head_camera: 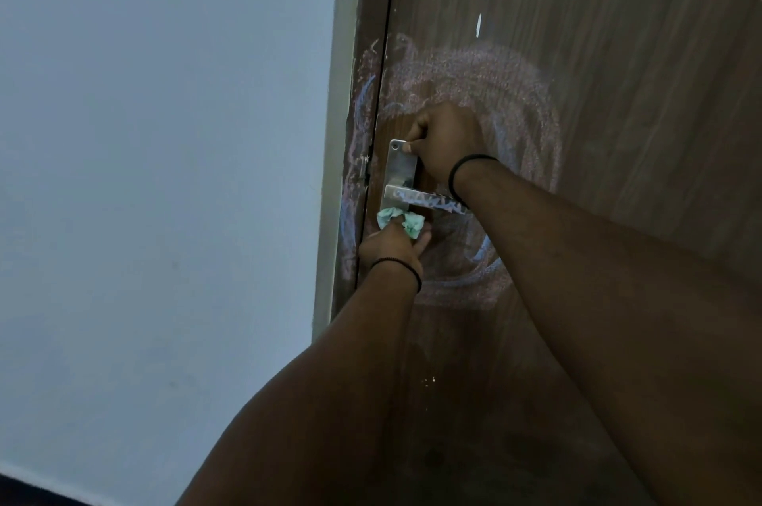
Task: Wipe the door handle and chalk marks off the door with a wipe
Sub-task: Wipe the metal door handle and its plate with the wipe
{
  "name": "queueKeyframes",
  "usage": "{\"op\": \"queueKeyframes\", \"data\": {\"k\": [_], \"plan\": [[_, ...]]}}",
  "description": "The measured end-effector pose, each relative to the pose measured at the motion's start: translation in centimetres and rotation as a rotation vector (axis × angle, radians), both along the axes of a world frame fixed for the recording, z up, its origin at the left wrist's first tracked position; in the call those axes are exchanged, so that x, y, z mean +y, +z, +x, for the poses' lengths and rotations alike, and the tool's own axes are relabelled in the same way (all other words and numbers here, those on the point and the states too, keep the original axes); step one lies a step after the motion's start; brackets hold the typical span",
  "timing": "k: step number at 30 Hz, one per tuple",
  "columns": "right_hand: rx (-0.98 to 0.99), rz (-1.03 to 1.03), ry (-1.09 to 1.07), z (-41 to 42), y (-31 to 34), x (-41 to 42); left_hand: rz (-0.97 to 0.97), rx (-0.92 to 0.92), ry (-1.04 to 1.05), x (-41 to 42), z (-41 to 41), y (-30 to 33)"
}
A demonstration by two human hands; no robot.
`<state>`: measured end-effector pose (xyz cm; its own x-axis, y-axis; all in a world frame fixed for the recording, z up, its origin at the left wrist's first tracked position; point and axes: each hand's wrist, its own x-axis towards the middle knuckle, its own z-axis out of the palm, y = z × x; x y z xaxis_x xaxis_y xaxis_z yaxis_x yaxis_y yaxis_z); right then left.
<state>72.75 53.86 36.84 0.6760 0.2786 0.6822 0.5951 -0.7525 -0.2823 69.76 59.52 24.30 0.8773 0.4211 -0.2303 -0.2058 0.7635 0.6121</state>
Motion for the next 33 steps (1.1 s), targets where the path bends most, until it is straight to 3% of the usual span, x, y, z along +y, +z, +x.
{"op": "queueKeyframes", "data": {"k": [3,5,8,14,20,22,26,30,33], "plan": [[-0.006,0.019,0.004,0.0,-0.1,-0.1,0.552,0.131,0.265,1.1,0.5,-1.0],[-0.001,0.038,0.015,0.0,-0.1,-0.2,0.783,0.181,0.394,1.9,0.3,-1.2],[0.023,0.059,0.037,0.0,0.0,-0.3,0.819,0.150,0.471,3.3,0.7,-0.2],[0.038,0.295,0.076,-0.3,-0.1,-2.3,1.123,-0.141,0.551,4.6,0.8,3.7],[-0.031,0.319,0.034,-0.4,-0.5,-3.2,1.423,-0.222,0.581,5.6,0.9,8.5],[-0.061,0.309,0.028,-0.4,-0.9,-2.9,1.464,-0.211,0.585,5.7,0.9,8.2],[-0.088,0.244,0.060,-0.4,-2.1,-2.1,1.363,-0.093,0.515,6.0,0.6,5.4],[-0.155,0.133,0.067,-0.7,-2.7,-1.0,1.537,0.063,0.420,6.6,0.6,6.4],[-0.211,0.019,0.135,-1.5,-2.6,-0.4,1.485,0.000,0.399,6.4,0.1,8.0]]}}
